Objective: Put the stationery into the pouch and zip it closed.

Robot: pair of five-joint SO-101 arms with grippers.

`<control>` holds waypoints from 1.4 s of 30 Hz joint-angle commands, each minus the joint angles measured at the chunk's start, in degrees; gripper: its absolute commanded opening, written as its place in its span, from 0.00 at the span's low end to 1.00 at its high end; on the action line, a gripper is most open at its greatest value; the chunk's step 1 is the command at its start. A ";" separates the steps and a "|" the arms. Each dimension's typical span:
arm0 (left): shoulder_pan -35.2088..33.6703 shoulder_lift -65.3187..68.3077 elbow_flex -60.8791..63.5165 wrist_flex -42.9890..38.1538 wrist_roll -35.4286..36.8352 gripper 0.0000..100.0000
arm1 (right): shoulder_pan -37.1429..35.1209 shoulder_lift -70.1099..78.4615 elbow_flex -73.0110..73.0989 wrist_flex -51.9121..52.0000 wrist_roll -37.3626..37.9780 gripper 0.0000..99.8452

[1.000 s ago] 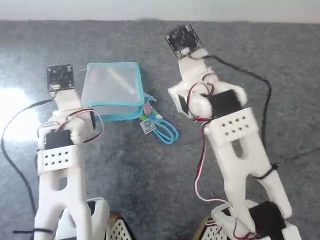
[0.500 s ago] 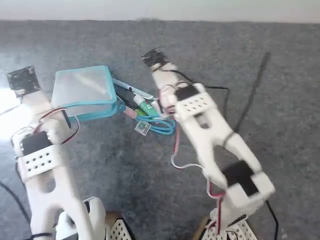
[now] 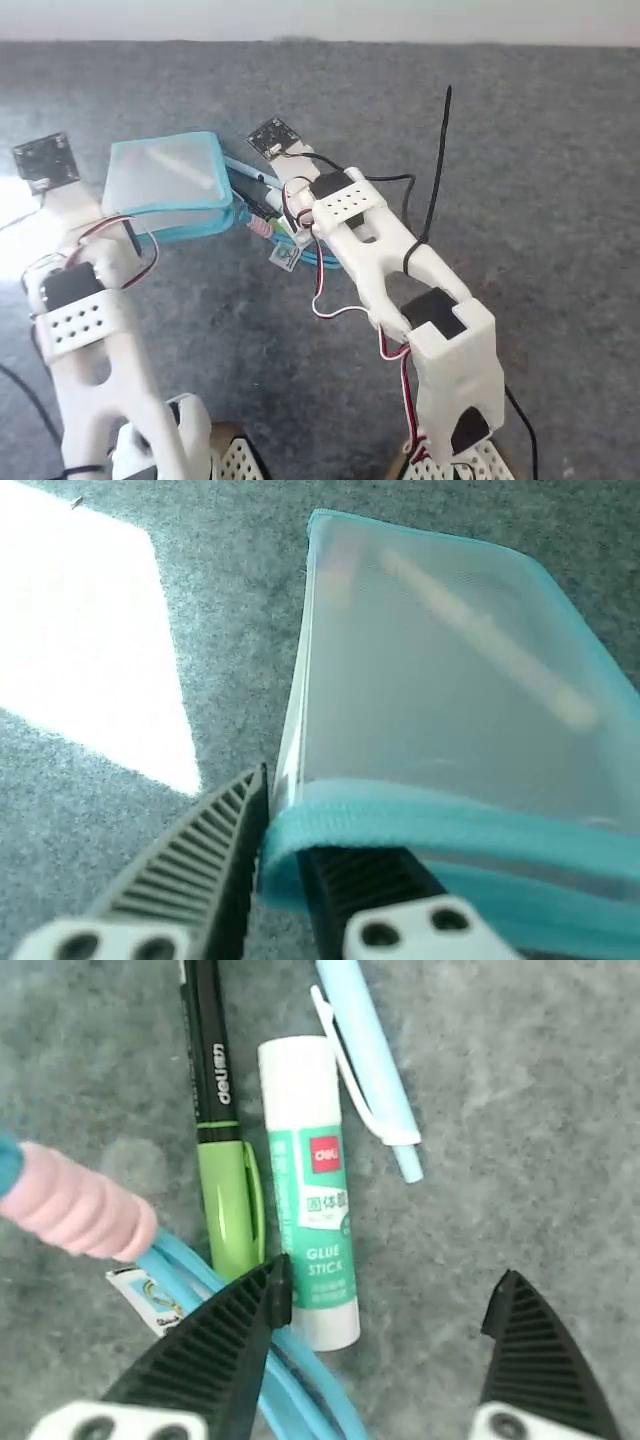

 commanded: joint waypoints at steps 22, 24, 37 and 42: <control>4.04 -0.88 -0.66 0.00 0.35 0.01 | 3.65 -4.00 -3.08 11.91 -3.16 0.01; 6.95 -0.88 0.22 -0.09 -0.70 0.01 | 5.67 -7.43 -2.64 14.73 -3.34 0.01; 25.32 -0.88 7.34 -4.40 -0.62 0.01 | 5.14 -52.26 20.75 20.35 -2.73 0.01; 29.45 -0.88 8.04 -4.66 2.81 0.01 | -2.95 -67.74 32.26 19.91 -2.73 0.01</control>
